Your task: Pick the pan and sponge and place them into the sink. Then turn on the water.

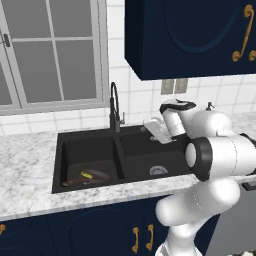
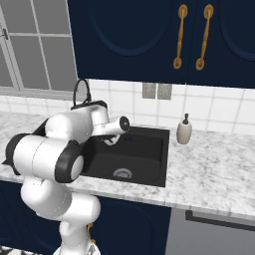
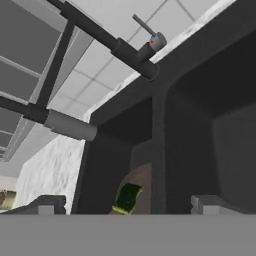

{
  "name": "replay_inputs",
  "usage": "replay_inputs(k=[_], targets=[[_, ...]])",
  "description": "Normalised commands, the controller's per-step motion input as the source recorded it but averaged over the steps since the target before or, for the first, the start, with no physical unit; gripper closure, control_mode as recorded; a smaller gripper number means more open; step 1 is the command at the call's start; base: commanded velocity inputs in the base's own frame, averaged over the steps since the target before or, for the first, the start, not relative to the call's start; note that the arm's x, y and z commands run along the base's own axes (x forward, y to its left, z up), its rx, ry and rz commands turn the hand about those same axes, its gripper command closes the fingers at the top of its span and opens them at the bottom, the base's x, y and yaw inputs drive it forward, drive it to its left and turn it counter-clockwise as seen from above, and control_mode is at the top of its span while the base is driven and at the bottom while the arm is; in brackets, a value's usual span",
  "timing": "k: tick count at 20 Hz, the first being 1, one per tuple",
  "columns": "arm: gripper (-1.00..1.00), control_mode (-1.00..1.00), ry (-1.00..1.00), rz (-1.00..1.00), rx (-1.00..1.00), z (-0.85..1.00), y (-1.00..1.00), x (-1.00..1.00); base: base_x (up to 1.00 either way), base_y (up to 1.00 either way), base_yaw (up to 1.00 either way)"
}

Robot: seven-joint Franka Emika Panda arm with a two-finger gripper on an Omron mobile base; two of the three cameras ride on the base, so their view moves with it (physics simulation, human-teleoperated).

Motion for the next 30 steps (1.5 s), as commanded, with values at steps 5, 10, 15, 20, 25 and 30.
replay_inputs(k=[5, 10, 15, 20, 25, 30], targets=[[-1.0, -1.0, 0.0, 0.0, 0.06, 0.0, 0.07, 0.48, 0.0, 0.0, 0.0], [-1.0, -1.0, 0.0, -0.01, 0.02, 0.0, 0.07, 0.5, 0.0, 0.0, 0.0], [-1.0, -1.0, 0.0, 0.0, 0.01, -0.03, 0.13, 0.33, 0.0, 0.0, 0.0], [-1.0, -1.0, 0.0, 0.0, 0.01, -0.04, 0.12, 0.46, 0.0, 0.0, 0.0], [-1.0, -1.0, 0.0, 0.0, 0.02, -0.08, 0.0, 0.5, 0.0, 0.0, 0.0], [-1.0, -1.0, 0.0, 0.0, 0.0, -0.25, 0.03, 0.41, 0.0, 0.0, 0.0]])
